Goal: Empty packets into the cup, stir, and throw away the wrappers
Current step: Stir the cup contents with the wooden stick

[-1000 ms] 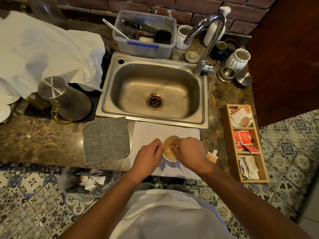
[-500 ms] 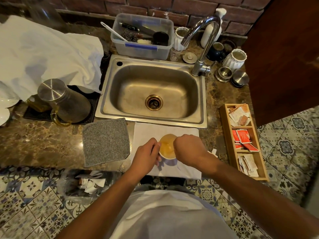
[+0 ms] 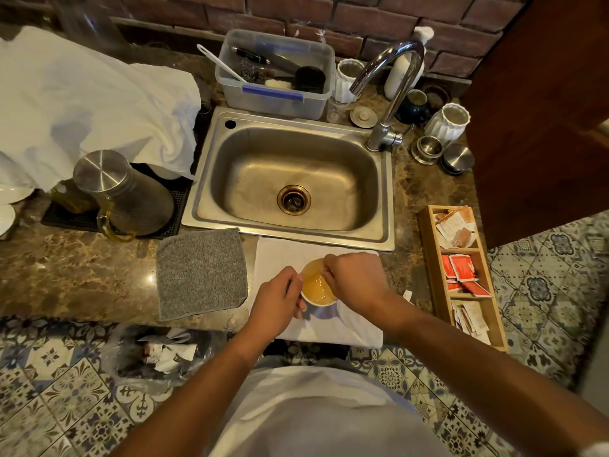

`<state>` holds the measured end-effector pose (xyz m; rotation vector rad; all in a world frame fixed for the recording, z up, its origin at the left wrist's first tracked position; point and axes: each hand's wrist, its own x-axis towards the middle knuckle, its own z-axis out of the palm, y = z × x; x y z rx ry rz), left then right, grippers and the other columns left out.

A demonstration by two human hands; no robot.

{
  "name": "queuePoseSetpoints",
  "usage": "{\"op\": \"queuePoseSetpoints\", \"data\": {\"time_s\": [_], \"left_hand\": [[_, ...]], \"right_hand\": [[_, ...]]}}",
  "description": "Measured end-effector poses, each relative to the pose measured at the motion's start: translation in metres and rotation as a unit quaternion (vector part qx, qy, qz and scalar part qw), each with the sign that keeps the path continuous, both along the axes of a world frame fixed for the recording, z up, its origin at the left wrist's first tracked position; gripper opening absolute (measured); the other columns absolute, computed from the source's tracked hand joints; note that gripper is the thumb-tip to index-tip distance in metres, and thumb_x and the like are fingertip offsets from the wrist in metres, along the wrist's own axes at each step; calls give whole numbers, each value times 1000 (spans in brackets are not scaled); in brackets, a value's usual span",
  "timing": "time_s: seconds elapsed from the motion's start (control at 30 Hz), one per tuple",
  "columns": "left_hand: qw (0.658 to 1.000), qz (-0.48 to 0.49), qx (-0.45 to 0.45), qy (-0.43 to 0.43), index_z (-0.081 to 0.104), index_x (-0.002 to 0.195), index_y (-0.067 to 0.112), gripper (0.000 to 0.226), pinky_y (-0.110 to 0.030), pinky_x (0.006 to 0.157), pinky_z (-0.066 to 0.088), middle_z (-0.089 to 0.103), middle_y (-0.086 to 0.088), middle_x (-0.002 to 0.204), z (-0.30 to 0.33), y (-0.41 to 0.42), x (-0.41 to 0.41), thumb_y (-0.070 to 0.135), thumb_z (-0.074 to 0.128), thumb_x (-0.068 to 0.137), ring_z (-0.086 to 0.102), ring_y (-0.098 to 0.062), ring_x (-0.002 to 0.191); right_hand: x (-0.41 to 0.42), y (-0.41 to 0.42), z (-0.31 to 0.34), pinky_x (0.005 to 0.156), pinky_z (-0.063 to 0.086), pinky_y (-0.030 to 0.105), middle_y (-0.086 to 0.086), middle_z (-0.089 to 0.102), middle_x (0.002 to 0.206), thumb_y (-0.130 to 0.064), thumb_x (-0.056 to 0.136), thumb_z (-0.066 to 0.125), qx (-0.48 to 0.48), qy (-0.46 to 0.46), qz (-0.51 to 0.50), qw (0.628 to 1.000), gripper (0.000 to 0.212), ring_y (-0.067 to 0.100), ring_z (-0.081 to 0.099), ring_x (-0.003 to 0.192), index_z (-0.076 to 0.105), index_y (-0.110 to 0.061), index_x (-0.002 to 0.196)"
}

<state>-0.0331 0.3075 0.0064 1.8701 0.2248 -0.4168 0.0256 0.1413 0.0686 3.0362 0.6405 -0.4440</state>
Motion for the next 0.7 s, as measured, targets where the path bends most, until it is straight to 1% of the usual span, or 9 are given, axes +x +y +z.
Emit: {"op": "queuePoseSetpoints", "data": {"time_s": [0.07, 0.1, 0.2, 0.3, 0.37, 0.43, 0.53, 0.63, 0.7], "left_hand": [[1000, 0, 3, -2, 53, 84, 12, 30, -19, 47, 46, 71, -9, 65, 0, 1, 0, 31, 44, 107, 64, -18, 51], [1000, -1, 6, -3, 53, 84, 13, 30, -19, 47, 46, 72, -8, 65, 0, 1, 0, 31, 44, 106, 65, -18, 51], [1000, 1, -1, 1, 53, 83, 12, 30, -18, 44, 45, 72, -9, 65, 3, 2, 1, 30, 45, 106, 64, -16, 49], [999, 9, -30, 8, 52, 82, 10, 30, -18, 44, 46, 72, -15, 67, 7, 1, 1, 26, 46, 106, 62, -13, 47], [999, 15, -46, 15, 52, 81, 11, 31, -18, 45, 46, 72, -18, 68, 8, 1, 1, 26, 46, 106, 61, -13, 46], [998, 18, -51, 20, 52, 81, 10, 31, -18, 46, 46, 72, -17, 68, 7, 2, 2, 26, 46, 106, 62, -15, 47], [999, 15, -45, 25, 53, 82, 8, 32, -18, 48, 46, 73, -14, 66, 5, 2, 3, 28, 46, 106, 62, -15, 48], [998, 16, -55, 37, 53, 85, 5, 34, -21, 49, 47, 73, -14, 68, 5, 3, 3, 30, 47, 106, 62, -17, 51], [994, 23, -84, 67, 54, 88, -1, 37, -26, 49, 46, 73, -18, 71, 4, 5, 4, 31, 48, 105, 62, -22, 55]], "right_hand": [[-4, 1, 2, 65, 38, 31, 7, 74, 97, -31, 98, 56, -42, 12, 50, 998, 23, 29, 69, 83, 66, -19, 116], [-6, 0, 2, 65, 38, 31, 8, 73, 97, -29, 97, 58, -49, 28, 56, 997, 21, 29, 68, 80, 67, -18, 113], [-8, -1, 2, 60, 34, 27, 7, 69, 87, -27, 93, 59, -17, 86, 6, 996, 16, 25, 56, 70, 72, -18, 98], [-3, -2, -1, 56, 32, 25, 4, 69, 82, -29, 90, 60, 32, 116, -42, 992, 17, 25, 61, 74, 75, -21, 88], [-2, 1, -4, 58, 36, 26, 3, 73, 84, -33, 91, 61, 54, 109, -56, 991, 19, 24, 64, 77, 76, -22, 88], [-2, 3, -7, 62, 38, 27, 1, 75, 88, -38, 92, 61, 67, 85, -67, 992, 20, 24, 67, 80, 77, -25, 93], [-1, 4, -7, 65, 36, 27, 0, 75, 93, -43, 96, 57, 65, 48, -73, 994, 25, 24, 67, 85, 76, -28, 102], [2, 1, -5, 64, 34, 28, 2, 74, 94, -39, 97, 54, 32, 30, -55, 997, 24, 26, 67, 85, 73, -26, 103], [1, -1, -4, 61, 37, 29, 4, 74, 90, -33, 95, 54, 14, 23, -45, 999, 22, 28, 67, 81, 72, -22, 100]]}}
